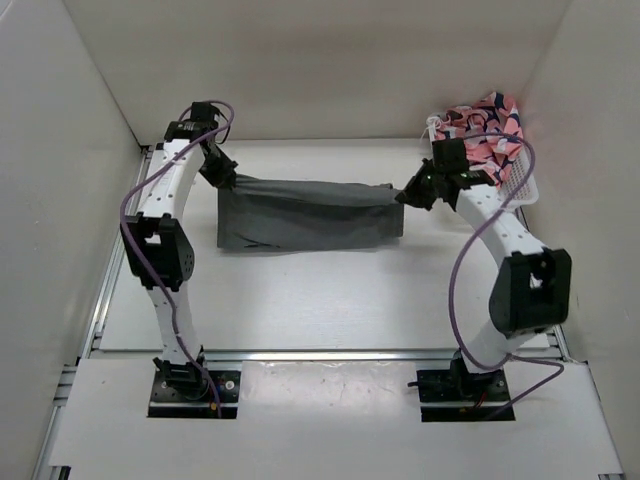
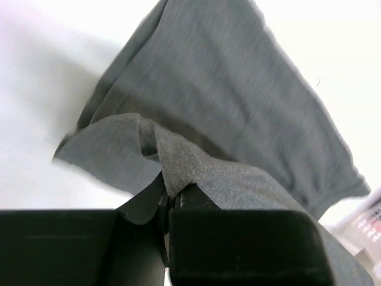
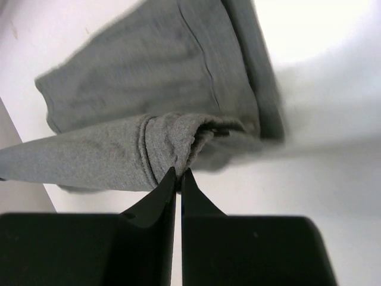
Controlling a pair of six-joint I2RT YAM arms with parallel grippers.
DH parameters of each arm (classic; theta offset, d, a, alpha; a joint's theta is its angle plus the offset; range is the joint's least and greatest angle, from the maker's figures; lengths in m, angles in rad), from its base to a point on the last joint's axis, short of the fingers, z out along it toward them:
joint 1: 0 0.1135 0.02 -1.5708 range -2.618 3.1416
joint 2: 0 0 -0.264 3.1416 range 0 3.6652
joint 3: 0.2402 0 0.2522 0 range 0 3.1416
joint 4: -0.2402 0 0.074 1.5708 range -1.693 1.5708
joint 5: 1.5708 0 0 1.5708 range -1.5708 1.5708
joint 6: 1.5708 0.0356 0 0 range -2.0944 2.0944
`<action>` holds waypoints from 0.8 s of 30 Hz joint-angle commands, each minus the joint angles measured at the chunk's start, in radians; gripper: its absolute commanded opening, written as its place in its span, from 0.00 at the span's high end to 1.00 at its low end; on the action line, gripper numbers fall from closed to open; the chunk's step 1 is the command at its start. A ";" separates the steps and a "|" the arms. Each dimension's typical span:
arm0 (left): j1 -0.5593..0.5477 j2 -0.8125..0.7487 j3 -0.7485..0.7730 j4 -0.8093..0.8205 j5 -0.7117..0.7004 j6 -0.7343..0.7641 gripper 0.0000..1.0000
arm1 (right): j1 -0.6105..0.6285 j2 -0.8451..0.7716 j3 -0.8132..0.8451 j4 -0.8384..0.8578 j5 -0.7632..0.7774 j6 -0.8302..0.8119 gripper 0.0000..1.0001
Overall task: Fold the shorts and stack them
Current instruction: Fold the shorts
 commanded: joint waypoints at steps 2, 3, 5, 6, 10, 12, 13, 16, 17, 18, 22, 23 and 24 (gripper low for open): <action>0.039 0.176 0.275 -0.020 0.018 0.071 0.88 | -0.008 0.228 0.263 0.008 0.080 -0.054 1.00; 0.048 0.271 0.326 -0.006 0.049 0.080 0.81 | -0.008 0.275 0.314 0.008 0.071 -0.063 1.00; 0.048 0.363 0.490 0.009 0.122 0.111 0.29 | -0.008 0.367 0.421 0.008 0.050 -0.083 0.83; 0.048 0.437 0.542 -0.017 0.160 0.111 0.16 | -0.017 0.472 0.559 -0.007 0.027 -0.097 0.50; 0.048 0.418 0.521 0.006 0.176 0.136 0.00 | -0.017 0.581 0.714 -0.087 0.014 -0.097 0.09; 0.057 0.364 0.445 0.018 0.132 0.148 0.00 | -0.017 0.512 0.645 -0.058 0.037 -0.097 0.09; 0.057 0.306 0.407 0.027 0.115 0.148 0.00 | -0.017 0.489 0.567 -0.049 0.049 -0.088 0.11; 0.057 0.193 0.226 0.027 0.084 0.189 0.03 | -0.017 0.392 0.400 -0.017 0.060 -0.079 0.12; 0.057 0.166 0.124 0.027 0.084 0.199 0.03 | -0.017 0.346 0.355 -0.008 0.051 -0.079 0.12; 0.057 0.143 0.074 0.041 0.111 0.231 0.03 | -0.017 0.325 0.312 0.003 0.051 -0.079 0.12; 0.048 0.091 -0.106 0.041 0.147 0.258 0.01 | -0.017 0.271 0.142 0.023 0.025 -0.079 0.02; 0.048 0.091 -0.136 0.055 0.147 0.258 0.01 | -0.017 0.271 0.123 0.023 0.005 -0.079 0.00; 0.048 0.091 -0.182 0.069 0.147 0.258 0.01 | -0.029 0.271 0.109 0.052 -0.012 -0.079 0.00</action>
